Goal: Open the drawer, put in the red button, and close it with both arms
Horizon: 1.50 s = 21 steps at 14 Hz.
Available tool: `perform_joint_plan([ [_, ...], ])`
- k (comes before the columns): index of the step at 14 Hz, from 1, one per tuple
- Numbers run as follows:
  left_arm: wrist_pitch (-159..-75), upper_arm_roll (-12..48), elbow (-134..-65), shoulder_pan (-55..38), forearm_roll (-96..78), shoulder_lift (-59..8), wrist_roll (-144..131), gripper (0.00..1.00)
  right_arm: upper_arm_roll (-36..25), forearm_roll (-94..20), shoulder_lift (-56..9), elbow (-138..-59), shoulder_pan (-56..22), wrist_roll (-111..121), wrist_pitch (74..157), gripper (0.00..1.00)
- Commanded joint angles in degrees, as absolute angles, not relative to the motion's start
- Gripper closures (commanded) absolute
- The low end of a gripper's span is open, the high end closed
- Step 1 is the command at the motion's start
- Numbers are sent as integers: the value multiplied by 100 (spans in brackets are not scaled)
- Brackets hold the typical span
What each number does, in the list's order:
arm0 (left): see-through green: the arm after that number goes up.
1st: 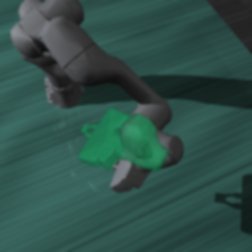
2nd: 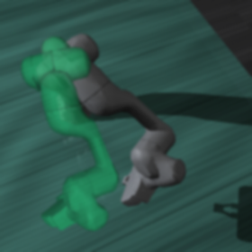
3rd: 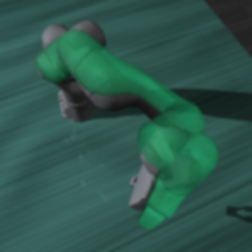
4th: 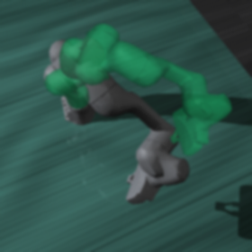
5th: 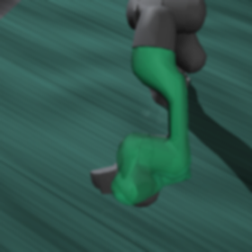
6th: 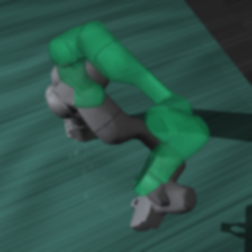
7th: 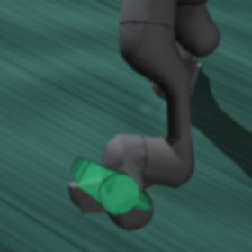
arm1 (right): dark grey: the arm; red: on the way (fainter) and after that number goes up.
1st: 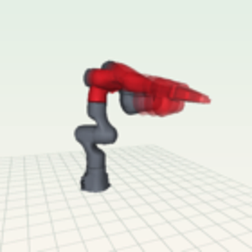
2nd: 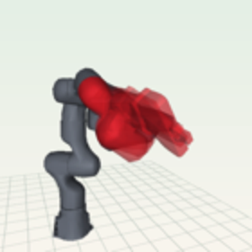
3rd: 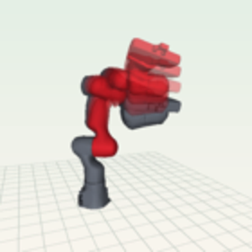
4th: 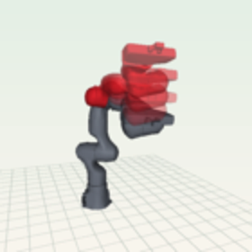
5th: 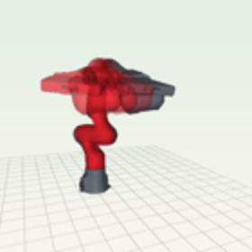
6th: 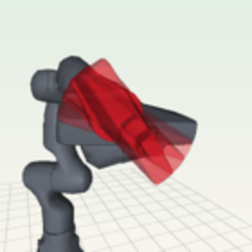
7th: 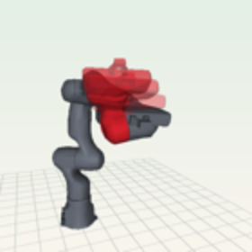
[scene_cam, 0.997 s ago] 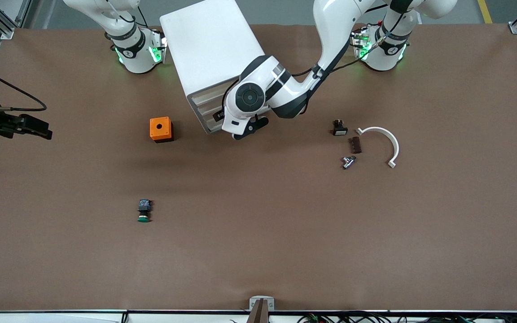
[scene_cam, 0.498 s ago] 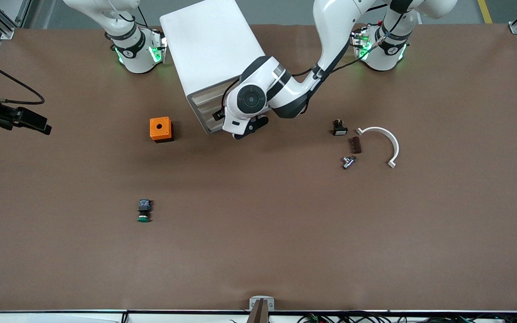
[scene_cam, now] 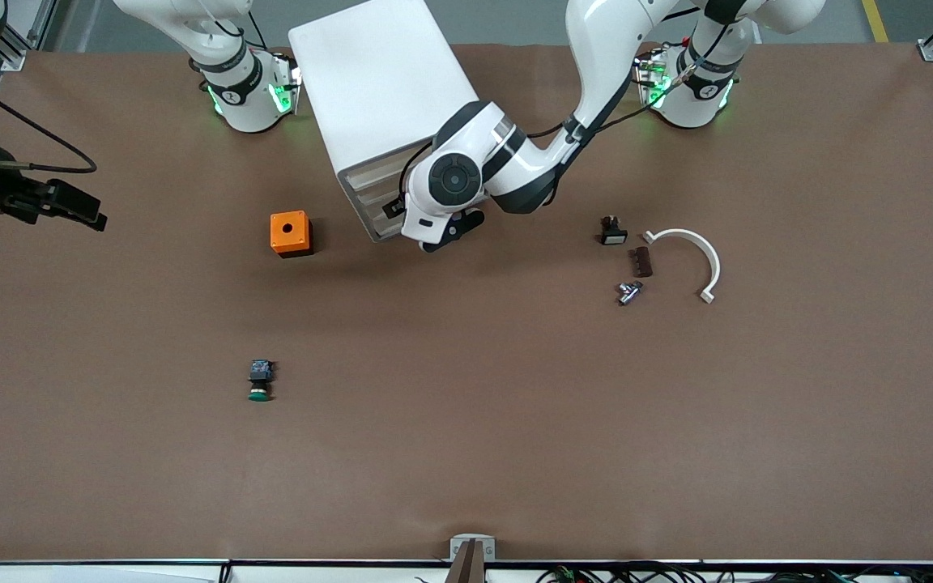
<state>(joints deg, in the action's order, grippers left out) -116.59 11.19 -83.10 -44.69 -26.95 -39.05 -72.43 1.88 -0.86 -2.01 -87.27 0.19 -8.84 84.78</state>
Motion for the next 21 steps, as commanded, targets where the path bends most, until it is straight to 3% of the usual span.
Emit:
perform_joint_plan([
  [1,-11654,1134,-8341,-4193,-2751,-3613,-7303,0,193,-123,105,-9122,-18,-1011,8692,0],
  [6,-11261,1081,-8193,-3438,-2287,-2814,-7269,1,176,-123,149,-9132,17,-1011,8745,0],
  [15,-8791,1090,-7884,-1391,-2083,-1408,-4512,1,158,-114,492,-9659,35,-1011,9053,0],
  [21,-8517,1072,-7936,-45,-1663,-1186,-2648,1,158,-114,483,-9659,26,-1002,9079,0],
])
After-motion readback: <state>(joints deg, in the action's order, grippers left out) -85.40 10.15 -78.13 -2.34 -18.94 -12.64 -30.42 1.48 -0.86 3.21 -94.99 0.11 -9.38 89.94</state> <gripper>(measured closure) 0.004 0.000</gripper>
